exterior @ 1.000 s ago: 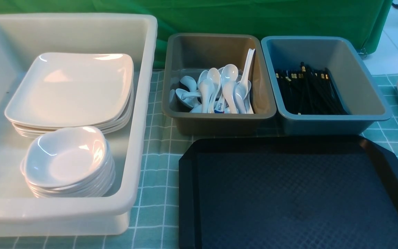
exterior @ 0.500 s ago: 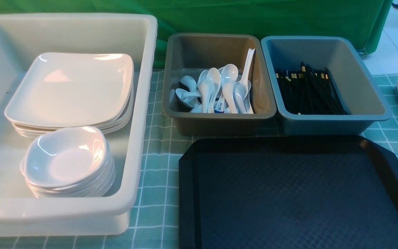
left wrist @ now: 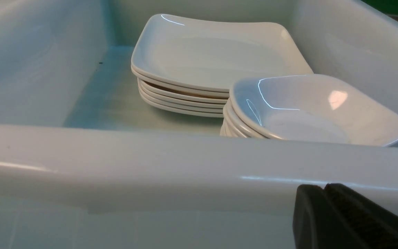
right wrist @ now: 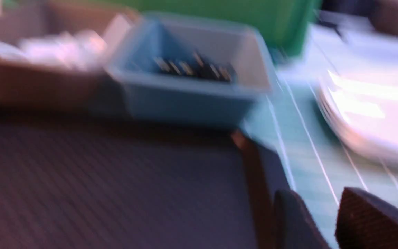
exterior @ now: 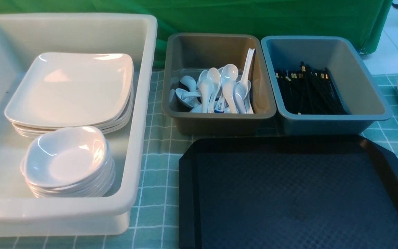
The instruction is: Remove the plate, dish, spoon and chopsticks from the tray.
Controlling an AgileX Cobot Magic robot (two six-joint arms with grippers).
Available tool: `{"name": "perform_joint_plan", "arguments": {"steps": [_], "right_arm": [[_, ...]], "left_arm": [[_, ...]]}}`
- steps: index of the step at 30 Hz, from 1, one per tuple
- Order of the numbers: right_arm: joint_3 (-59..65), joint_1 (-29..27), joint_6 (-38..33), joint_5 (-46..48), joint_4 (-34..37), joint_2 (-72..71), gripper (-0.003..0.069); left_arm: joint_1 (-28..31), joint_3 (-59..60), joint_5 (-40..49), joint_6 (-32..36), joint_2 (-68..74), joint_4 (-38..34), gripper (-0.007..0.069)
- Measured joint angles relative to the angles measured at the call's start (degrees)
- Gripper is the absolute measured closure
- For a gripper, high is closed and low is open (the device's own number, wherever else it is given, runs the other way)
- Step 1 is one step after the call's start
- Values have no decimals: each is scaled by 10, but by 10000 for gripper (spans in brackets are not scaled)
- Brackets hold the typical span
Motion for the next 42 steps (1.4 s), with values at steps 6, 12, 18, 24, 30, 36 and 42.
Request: {"name": "perform_joint_plan", "arguments": {"steps": [6, 12, 18, 24, 30, 36, 42], "right_arm": [[40, -65, 1, 20, 4, 0, 417], [40, -68, 1, 20, 5, 0, 417], [40, -36, 1, 20, 5, 0, 417], [40, -29, 1, 18, 6, 0, 417], [40, -29, 1, 18, 7, 0, 417], [40, -29, 1, 18, 7, 0, 417], [40, -29, 1, 18, 7, 0, 417]], "left_arm": [[0, 0, 0, 0, 0, 1, 612], [0, 0, 0, 0, 0, 1, 612], [0, 0, 0, 0, 0, 1, 612], [0, 0, 0, 0, 0, 1, 612], [0, 0, 0, 0, 0, 1, 612], [0, 0, 0, 0, 0, 1, 612], [0, 0, 0, 0, 0, 1, 612]]}}
